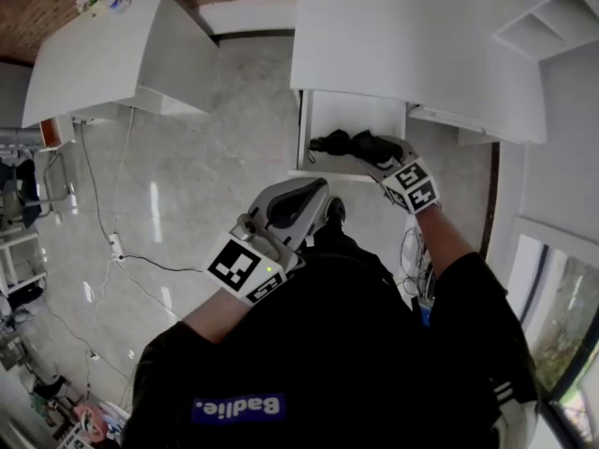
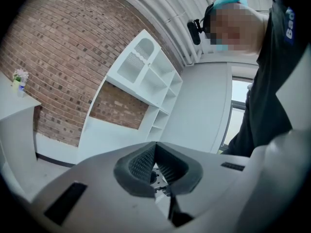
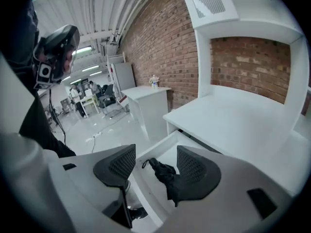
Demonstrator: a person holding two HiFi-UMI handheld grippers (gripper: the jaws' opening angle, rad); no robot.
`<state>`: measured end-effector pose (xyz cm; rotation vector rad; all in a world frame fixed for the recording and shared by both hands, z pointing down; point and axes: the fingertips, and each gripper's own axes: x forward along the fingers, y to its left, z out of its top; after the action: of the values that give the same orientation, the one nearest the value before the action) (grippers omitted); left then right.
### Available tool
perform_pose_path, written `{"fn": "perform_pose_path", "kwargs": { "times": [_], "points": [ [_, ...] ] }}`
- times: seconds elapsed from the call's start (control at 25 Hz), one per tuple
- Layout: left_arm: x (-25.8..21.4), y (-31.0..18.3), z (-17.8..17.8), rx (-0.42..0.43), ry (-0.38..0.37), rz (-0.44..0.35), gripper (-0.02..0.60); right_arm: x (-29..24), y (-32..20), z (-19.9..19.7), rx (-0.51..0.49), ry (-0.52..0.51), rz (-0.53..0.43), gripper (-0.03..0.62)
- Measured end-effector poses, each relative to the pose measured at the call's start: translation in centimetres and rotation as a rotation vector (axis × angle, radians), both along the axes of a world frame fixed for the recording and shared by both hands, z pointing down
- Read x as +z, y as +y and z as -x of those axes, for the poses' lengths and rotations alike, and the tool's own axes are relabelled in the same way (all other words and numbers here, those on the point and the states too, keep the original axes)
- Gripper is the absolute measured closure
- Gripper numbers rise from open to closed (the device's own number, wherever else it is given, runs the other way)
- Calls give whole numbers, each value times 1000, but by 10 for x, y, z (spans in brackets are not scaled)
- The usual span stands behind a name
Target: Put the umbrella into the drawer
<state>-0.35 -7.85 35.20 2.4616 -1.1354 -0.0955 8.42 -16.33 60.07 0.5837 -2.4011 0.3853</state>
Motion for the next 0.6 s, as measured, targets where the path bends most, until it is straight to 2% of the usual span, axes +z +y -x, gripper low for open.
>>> {"fn": "perform_pose_path", "kwargs": {
  "times": [0.2, 0.6],
  "points": [
    [-7, 3, -8, 60, -7, -24, 580, -43, 11, 5, 70, -113, -35, 354],
    [-23, 6, -17, 139, -13, -76, 580, -127, 44, 16, 123, -321, -52, 445]
  ]
}}
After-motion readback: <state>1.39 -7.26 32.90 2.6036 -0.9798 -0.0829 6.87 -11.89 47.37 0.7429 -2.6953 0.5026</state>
